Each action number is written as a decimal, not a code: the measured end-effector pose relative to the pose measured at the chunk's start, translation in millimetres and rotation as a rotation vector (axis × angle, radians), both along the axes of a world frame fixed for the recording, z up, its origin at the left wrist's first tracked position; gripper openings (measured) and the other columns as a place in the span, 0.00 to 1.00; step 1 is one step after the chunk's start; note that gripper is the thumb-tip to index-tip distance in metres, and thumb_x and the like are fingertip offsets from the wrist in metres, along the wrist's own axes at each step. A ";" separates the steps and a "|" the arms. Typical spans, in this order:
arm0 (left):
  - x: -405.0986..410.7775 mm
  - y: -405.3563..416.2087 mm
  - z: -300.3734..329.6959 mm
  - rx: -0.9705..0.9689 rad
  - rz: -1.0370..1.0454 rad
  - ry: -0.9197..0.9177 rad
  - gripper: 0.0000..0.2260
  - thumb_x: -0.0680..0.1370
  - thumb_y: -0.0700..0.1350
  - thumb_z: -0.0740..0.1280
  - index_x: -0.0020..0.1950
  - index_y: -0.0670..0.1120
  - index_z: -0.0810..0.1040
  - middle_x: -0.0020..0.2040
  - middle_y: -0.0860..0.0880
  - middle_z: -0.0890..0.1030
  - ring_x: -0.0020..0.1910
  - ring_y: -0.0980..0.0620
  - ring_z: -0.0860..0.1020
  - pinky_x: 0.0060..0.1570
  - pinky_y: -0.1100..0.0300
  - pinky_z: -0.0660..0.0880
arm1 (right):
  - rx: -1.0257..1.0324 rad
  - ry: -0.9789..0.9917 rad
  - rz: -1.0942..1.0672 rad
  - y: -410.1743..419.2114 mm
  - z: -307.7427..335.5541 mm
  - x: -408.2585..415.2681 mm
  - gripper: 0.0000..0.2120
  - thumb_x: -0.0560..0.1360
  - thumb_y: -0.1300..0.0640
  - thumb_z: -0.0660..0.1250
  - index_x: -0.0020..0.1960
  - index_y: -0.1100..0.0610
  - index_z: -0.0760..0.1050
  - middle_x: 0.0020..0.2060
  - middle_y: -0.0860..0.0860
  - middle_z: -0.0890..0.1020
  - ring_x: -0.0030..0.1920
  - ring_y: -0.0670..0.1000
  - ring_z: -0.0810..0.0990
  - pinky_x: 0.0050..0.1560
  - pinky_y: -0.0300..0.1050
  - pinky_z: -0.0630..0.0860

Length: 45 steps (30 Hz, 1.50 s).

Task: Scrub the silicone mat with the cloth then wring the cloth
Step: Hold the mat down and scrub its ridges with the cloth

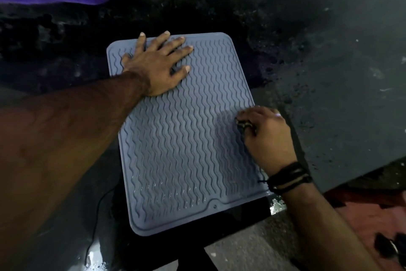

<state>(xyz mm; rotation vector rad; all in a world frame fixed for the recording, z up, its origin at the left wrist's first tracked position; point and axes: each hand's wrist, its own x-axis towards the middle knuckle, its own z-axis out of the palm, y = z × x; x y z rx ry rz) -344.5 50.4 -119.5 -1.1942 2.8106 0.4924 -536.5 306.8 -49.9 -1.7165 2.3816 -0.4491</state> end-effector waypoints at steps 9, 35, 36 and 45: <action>0.0 1.4 2.1 0.003 -0.012 -0.010 0.39 0.76 0.80 0.36 0.86 0.70 0.45 0.89 0.63 0.45 0.88 0.51 0.41 0.78 0.20 0.45 | -0.030 0.015 0.001 -41.9 -10.9 1.0 0.16 0.72 0.66 0.64 0.58 0.59 0.81 0.60 0.55 0.80 0.58 0.59 0.78 0.60 0.52 0.75; -0.6 1.2 3.8 -0.016 -0.025 -0.022 0.39 0.77 0.79 0.37 0.87 0.68 0.45 0.89 0.61 0.45 0.88 0.52 0.41 0.78 0.21 0.44 | -0.037 0.015 0.009 16.4 0.1 9.1 0.15 0.65 0.68 0.67 0.48 0.56 0.84 0.48 0.54 0.84 0.47 0.59 0.80 0.50 0.51 0.78; -0.7 0.8 3.4 -0.011 -0.028 -0.022 0.39 0.76 0.79 0.36 0.87 0.69 0.44 0.89 0.62 0.45 0.88 0.51 0.41 0.78 0.20 0.45 | -0.044 0.017 0.000 9.1 0.9 8.9 0.15 0.67 0.68 0.67 0.49 0.56 0.84 0.49 0.53 0.84 0.47 0.58 0.80 0.51 0.50 0.77; -0.3 1.2 1.0 -0.021 -0.014 -0.013 0.38 0.77 0.80 0.37 0.86 0.70 0.44 0.89 0.62 0.45 0.88 0.50 0.42 0.76 0.18 0.46 | -0.028 0.020 0.092 -16.6 -9.7 21.0 0.15 0.69 0.64 0.63 0.52 0.59 0.83 0.52 0.54 0.83 0.55 0.60 0.77 0.55 0.53 0.75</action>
